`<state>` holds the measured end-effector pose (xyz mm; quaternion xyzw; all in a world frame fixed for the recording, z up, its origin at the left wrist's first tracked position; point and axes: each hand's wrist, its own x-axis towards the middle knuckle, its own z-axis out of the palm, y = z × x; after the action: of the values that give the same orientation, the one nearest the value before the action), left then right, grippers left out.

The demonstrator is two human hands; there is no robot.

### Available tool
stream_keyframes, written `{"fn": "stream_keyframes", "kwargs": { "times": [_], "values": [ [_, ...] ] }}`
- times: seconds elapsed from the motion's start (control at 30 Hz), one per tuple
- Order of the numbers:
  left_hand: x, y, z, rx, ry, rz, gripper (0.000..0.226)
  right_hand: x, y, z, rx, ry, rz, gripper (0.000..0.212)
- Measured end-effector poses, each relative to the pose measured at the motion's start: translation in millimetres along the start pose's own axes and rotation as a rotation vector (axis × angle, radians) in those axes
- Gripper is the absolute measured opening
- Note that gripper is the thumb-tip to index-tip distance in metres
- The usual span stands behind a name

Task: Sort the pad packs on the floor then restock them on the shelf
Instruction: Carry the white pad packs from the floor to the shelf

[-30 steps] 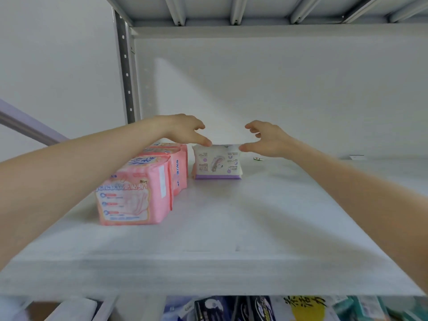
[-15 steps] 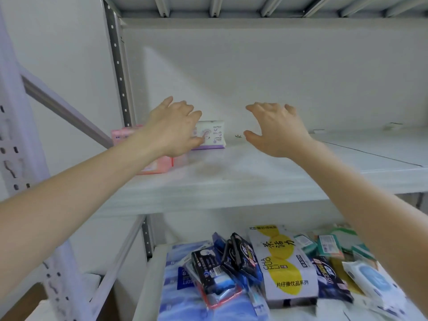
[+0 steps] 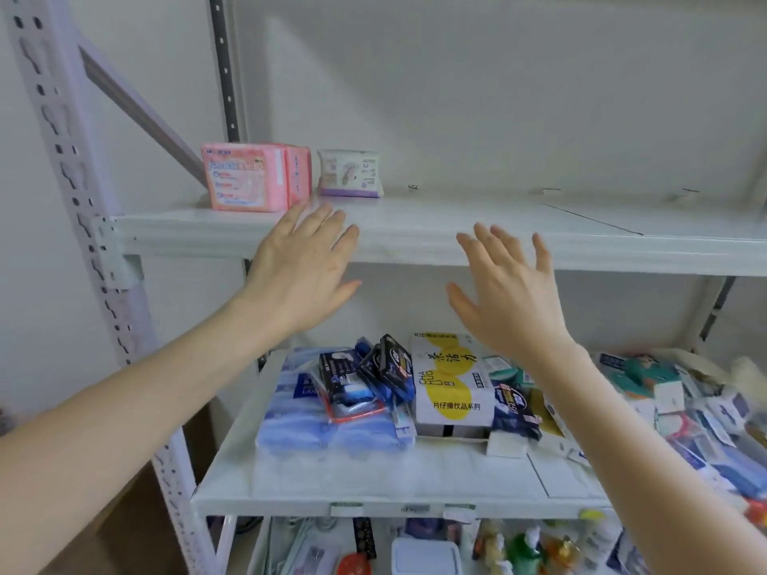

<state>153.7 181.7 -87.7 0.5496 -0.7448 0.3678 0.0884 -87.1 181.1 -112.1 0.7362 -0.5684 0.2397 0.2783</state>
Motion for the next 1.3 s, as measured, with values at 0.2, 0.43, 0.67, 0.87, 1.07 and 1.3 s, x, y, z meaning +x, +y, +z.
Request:
{"fn": "stream_keyframes", "kwargs": {
  "times": [0.2,0.43,0.67,0.87,1.07,1.3],
  "values": [
    [-70.0,83.5,-11.0,-0.062,-0.062,0.015,0.071,-99.4,29.0,-9.6,0.02,-0.011,-0.023,0.057],
    [-144.6,186.4,-9.5,-0.157,-0.079,0.09,0.069,-237.6,59.1,-6.0,0.027,-0.127,0.061,0.059],
    [-242.0,297.4,14.9,-0.26,-0.275,0.135,0.072,-386.4,69.1,6.9,0.051,-0.282,0.156,0.059],
    [-318.9,389.6,45.8,-0.319,-0.433,0.189,0.072,-500.0,84.4,39.3,0.064,-0.504,0.213,0.064],
    [-391.1,471.0,88.4,-0.347,-0.67,0.211,0.071,-609.1,100.2,80.5,0.095,-0.739,0.219,0.065],
    [-464.4,533.1,131.8,-0.333,-0.85,0.199,0.071,-703.1,108.4,130.2,0.125,-0.943,0.206,0.067]
  ]
}}
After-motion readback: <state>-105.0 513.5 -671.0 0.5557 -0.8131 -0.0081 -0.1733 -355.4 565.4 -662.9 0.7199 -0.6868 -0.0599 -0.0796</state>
